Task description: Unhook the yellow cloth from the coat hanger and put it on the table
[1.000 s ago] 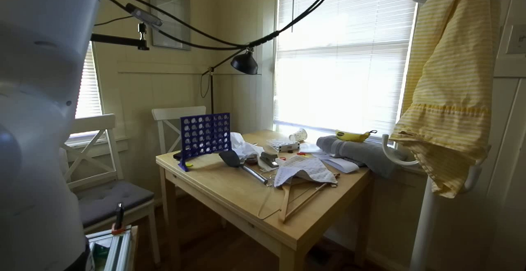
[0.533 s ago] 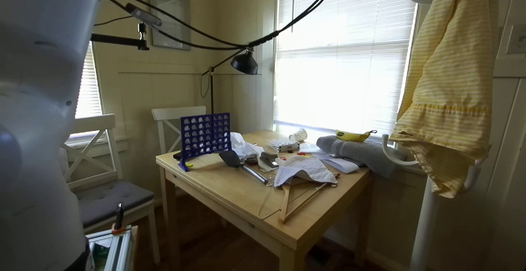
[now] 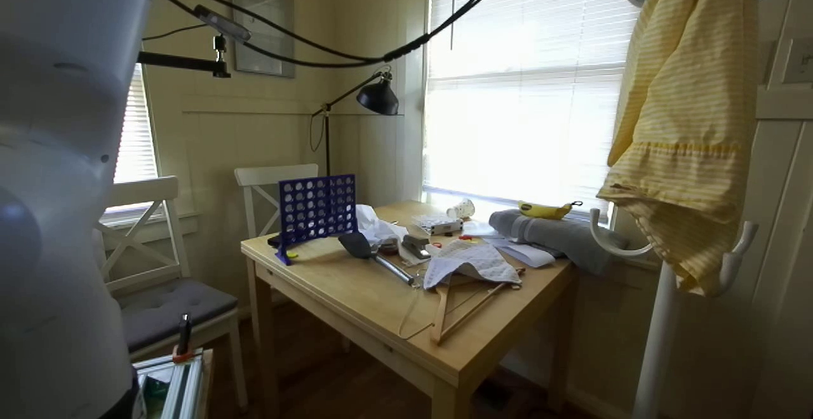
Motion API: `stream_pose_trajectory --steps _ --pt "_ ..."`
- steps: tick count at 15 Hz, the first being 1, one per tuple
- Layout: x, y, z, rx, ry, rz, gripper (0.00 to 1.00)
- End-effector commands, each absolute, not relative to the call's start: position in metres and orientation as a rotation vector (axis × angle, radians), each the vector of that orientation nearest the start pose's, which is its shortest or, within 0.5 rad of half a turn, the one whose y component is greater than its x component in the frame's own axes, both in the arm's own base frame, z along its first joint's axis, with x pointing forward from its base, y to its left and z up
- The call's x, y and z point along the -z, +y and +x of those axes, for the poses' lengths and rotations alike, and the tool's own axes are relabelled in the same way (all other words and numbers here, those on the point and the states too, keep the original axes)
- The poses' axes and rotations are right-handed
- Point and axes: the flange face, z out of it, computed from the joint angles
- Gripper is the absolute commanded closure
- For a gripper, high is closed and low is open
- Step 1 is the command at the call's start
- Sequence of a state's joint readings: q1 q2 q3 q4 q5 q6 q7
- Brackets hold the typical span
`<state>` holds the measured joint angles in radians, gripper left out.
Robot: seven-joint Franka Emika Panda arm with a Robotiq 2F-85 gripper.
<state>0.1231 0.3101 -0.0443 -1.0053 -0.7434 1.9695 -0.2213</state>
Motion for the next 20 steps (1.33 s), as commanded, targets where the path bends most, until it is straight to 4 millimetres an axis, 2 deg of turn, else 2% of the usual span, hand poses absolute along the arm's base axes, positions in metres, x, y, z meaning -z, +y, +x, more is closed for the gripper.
stream_pose_trajectory --steps 1,3,6,10,13,16,20 --pt "-0.824 0.037 0.632 -0.801 0.403 2.029 0.98" --pt "-0.852 0.050 0.617 -0.855 0.417 1.931 0.98" --pt "-0.885 0.081 0.599 -0.968 0.567 1.836 0.98" --pt "-0.916 0.148 0.575 -1.083 0.766 1.715 0.98" --pt "-0.922 0.203 0.558 -1.150 0.942 1.650 0.98" --pt "-0.919 0.244 0.550 -1.215 1.106 1.605 0.98" --pt "-0.899 0.278 0.559 -1.326 1.330 1.595 0.98"
